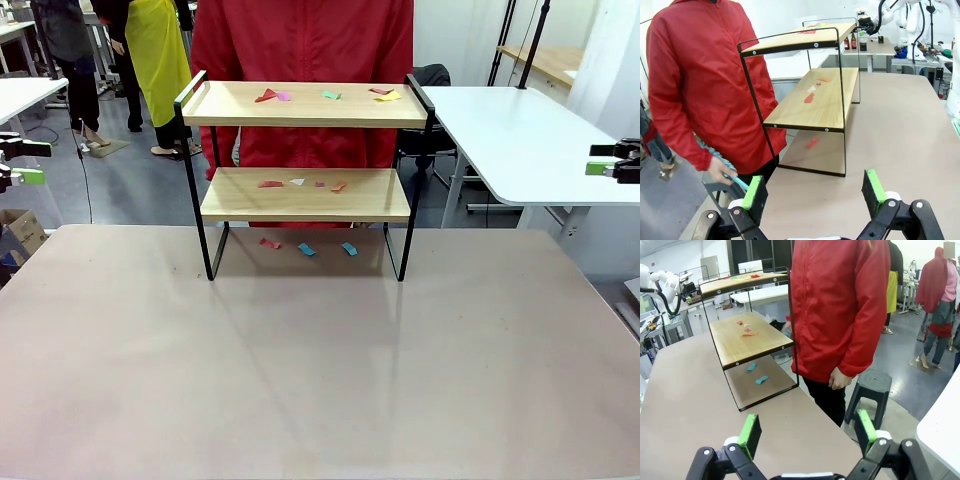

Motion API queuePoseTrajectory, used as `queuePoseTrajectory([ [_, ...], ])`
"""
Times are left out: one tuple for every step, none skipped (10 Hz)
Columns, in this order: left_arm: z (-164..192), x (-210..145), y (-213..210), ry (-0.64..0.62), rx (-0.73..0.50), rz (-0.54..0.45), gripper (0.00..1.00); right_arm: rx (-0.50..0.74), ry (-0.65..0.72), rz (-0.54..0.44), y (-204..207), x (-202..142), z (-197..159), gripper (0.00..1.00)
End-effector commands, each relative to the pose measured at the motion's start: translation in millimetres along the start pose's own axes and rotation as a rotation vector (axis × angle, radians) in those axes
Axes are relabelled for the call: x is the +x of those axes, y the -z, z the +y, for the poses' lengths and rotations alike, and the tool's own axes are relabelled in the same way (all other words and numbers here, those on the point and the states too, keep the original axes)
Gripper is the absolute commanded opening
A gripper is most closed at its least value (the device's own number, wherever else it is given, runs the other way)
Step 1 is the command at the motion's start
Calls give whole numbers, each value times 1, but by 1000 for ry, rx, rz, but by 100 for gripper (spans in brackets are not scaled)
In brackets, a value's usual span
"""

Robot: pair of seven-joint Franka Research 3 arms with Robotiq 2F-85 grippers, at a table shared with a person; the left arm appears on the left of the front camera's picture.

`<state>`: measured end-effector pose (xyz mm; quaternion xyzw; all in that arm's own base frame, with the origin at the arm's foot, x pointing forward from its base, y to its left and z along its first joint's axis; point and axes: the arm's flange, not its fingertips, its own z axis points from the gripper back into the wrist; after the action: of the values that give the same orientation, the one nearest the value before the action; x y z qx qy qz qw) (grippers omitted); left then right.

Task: Clean the shelf.
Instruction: Pick up the Duster handed by the human.

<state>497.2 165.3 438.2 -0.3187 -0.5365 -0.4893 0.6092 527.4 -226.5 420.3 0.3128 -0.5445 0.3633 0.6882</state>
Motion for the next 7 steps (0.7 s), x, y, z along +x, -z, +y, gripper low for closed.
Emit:
queuePoseTrajectory([
  [-1, 2, 0, 2, -2, -4, 100, 1, -2, -1, 1, 1, 0, 100],
  [-1, 2, 0, 2, -2, -4, 100, 1, -2, -1, 1, 1, 0, 100],
  [-1, 2, 0, 2, -2, -4, 100, 1, -2, -1, 1, 1, 0, 100],
  [-1, 2, 0, 2, -2, -4, 100, 1, -2, -1, 1, 1, 0, 100],
  [-1, 2, 0, 2, -2, -4, 100, 1, -2, -1, 1, 1, 0, 100],
  [-1, 2, 0, 2, -2, -4, 100, 1, -2, -1, 1, 1, 0, 100],
  [-1, 2, 0, 2, -2, -4, 100, 1, -2, -1, 1, 1, 0, 100],
])
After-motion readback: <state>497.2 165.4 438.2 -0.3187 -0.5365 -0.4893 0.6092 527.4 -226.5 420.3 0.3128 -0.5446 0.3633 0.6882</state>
